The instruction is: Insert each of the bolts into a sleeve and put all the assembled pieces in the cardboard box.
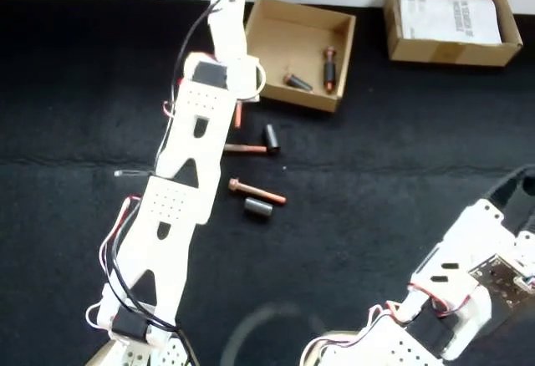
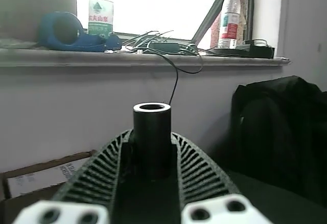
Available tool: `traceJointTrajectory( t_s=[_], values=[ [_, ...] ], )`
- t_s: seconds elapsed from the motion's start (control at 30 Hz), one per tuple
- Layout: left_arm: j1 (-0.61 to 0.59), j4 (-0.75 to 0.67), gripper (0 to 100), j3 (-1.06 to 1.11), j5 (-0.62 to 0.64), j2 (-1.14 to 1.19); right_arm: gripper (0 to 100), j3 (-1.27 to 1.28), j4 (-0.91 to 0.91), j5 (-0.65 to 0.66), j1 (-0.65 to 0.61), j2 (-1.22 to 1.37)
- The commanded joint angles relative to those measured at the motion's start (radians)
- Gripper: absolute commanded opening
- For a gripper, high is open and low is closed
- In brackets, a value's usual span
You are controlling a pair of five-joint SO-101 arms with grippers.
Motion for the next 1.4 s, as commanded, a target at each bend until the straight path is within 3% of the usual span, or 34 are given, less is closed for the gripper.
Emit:
traceJointTrajectory(
  t_s=[0.0, 0.2, 0.43, 0.57, 0.7, 0.9, 1.07, 1.23, 1.37],
  values=[
    [-0.002, 0.091, 1, -0.053, -0.005, -0.186, 0.7, 0.151, 0.001, -0.058, -0.094, -0.015],
    [0.025, 0.212, 1, -0.053, -0.005, -0.390, 0.7, 0.151, 0.001, -0.110, -0.292, -0.015],
    [0.035, 0.224, 1, -0.053, -0.006, -0.654, 0.7, 0.151, 0.002, -0.104, -0.579, -0.013],
    [0.027, 0.250, 1, -0.053, -0.006, -0.809, 0.7, 0.151, 0.093, -0.103, -0.687, -0.013],
    [0.027, 0.301, 1, -0.050, -0.015, -0.966, 0.7, 0.150, 0.205, -0.103, -0.739, -0.013],
    [0.030, 0.302, 1, -0.045, -0.173, -1.170, 0.7, 0.150, 0.285, -0.103, -0.794, -0.013],
    [0.028, 0.305, 1, -0.044, -0.238, -1.299, 0.7, 0.150, 0.291, -0.100, -0.857, -0.013],
    [0.027, 0.305, 1, -0.030, -0.333, -1.415, 0.7, 0.150, 0.292, -0.012, -0.895, -0.013],
    [0.027, 0.307, 1, 0.110, -0.344, -1.535, 0.7, 0.150, 0.291, -0.005, -0.895, -0.013]
  ],
)
